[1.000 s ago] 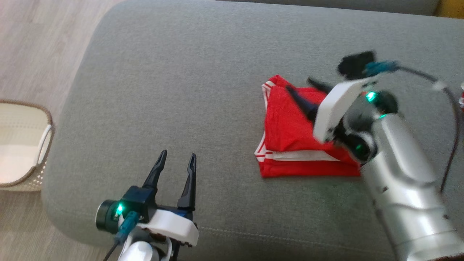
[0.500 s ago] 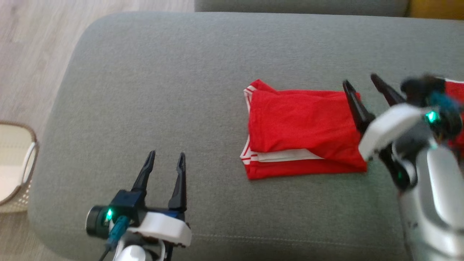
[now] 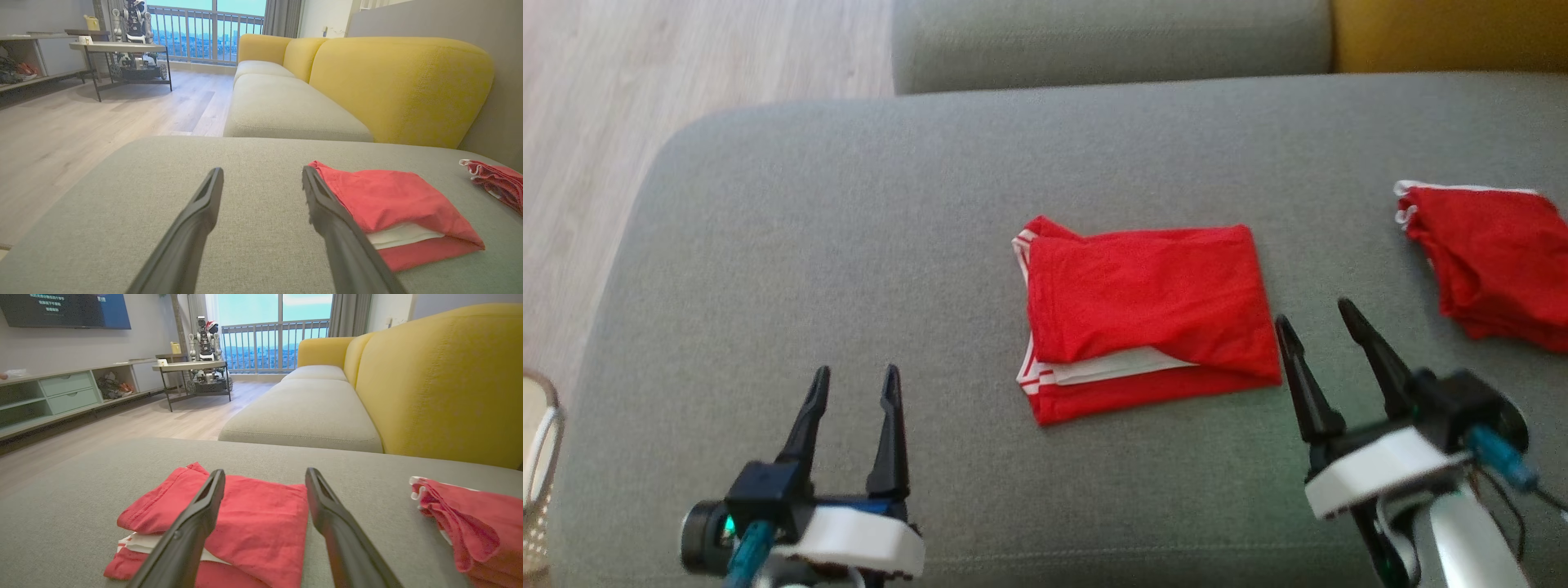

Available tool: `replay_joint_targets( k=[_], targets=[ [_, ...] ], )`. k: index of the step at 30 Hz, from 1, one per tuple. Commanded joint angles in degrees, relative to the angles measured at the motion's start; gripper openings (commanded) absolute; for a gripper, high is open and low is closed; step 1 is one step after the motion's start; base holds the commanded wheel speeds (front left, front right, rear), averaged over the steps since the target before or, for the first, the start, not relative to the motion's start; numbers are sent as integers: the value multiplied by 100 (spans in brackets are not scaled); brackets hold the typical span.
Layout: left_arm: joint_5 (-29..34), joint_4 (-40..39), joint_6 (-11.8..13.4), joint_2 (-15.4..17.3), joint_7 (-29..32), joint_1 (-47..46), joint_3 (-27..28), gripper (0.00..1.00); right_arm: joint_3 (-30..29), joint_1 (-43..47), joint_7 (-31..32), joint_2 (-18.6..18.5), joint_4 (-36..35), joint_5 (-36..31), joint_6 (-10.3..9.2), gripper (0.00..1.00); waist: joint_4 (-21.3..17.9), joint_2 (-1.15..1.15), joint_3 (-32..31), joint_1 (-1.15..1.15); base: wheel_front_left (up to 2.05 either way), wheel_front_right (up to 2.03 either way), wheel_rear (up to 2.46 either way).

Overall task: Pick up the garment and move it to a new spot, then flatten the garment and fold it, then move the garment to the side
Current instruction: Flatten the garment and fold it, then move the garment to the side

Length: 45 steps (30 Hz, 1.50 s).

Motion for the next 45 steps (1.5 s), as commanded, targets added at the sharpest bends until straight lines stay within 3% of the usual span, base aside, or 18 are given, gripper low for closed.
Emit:
replay_joint_targets(
  k=[1, 9, 20, 36, 38, 45],
  targets=[
    [133, -266, 19, 13, -71, -98, 270, 100, 88, -13, -135, 44, -153, -52, -2, 100, -80, 0, -114, 1, 0, 0, 0],
    [784, -597, -107, -122, -71, 281, 523, 100, 20, 512, -275, 67, -442, 151, -2, 100, -101, 0, -277, 1, 0, 0, 0],
    [1094, -466, -371, -329, -71, 681, 804, 100, 66, 947, -278, 69, -655, 257, -2, 100, -73, 0, -449, 1, 0, 0, 0],
    [1308, -311, -681, -549, -71, 697, 1006, 100, 90, 878, -278, 69, -535, 266, -2, 100, -4, 0, -399, 1, 0, 0, 0],
    [1327, -298, -701, -578, -71, 679, 1005, 100, 81, 788, -278, 69, -377, 372, -2, 100, 20, 0, -356, 1, 0, 0, 0],
    [1437, -233, -854, -649, -71, 504, 885, 100, 13, -478, -201, 70, 1439, 1303, -2, 100, 219, 0, -19, 1, 0, 0, 0]
  ],
)
